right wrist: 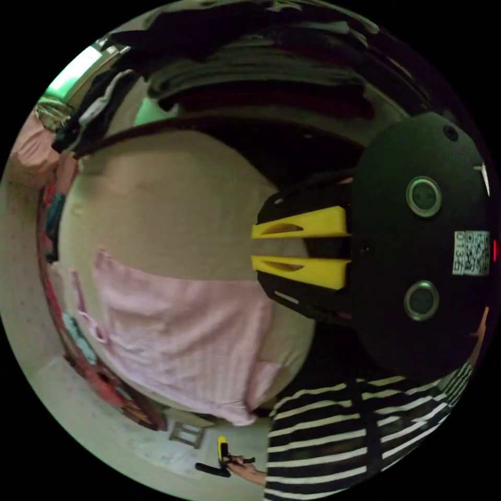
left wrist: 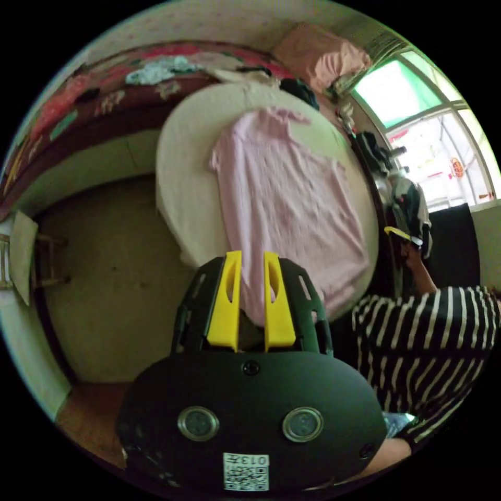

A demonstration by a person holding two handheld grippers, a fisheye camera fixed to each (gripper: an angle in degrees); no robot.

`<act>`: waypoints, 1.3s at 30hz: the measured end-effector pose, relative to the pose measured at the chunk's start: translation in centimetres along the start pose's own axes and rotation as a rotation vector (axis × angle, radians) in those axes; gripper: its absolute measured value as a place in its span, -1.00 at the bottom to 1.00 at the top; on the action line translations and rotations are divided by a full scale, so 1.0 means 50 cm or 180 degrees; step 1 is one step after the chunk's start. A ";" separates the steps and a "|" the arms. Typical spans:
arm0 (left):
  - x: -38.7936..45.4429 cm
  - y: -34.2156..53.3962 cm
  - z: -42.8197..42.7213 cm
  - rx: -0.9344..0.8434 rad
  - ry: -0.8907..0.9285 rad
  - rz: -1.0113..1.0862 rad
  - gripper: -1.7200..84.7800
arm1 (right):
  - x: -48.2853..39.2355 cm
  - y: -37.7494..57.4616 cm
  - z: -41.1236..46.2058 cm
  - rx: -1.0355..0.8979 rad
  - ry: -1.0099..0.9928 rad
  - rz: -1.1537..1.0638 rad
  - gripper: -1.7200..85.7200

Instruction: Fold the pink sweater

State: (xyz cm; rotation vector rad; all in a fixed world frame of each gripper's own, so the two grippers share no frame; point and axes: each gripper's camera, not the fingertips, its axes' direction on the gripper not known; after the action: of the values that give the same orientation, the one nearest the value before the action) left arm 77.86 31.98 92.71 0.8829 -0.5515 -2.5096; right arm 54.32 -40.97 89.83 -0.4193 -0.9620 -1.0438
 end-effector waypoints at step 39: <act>0.206 -0.429 0.171 0.0097 -0.0836 0.0719 -0.84 | -0.125 -0.464 0.172 -0.0240 0.0706 -0.0531 -0.80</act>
State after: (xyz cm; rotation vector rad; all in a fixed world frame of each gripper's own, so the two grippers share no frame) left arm 59.48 46.56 83.26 0.4718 -0.7311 -2.4263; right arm 29.10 -42.64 86.22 -0.2812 -0.7705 -1.2530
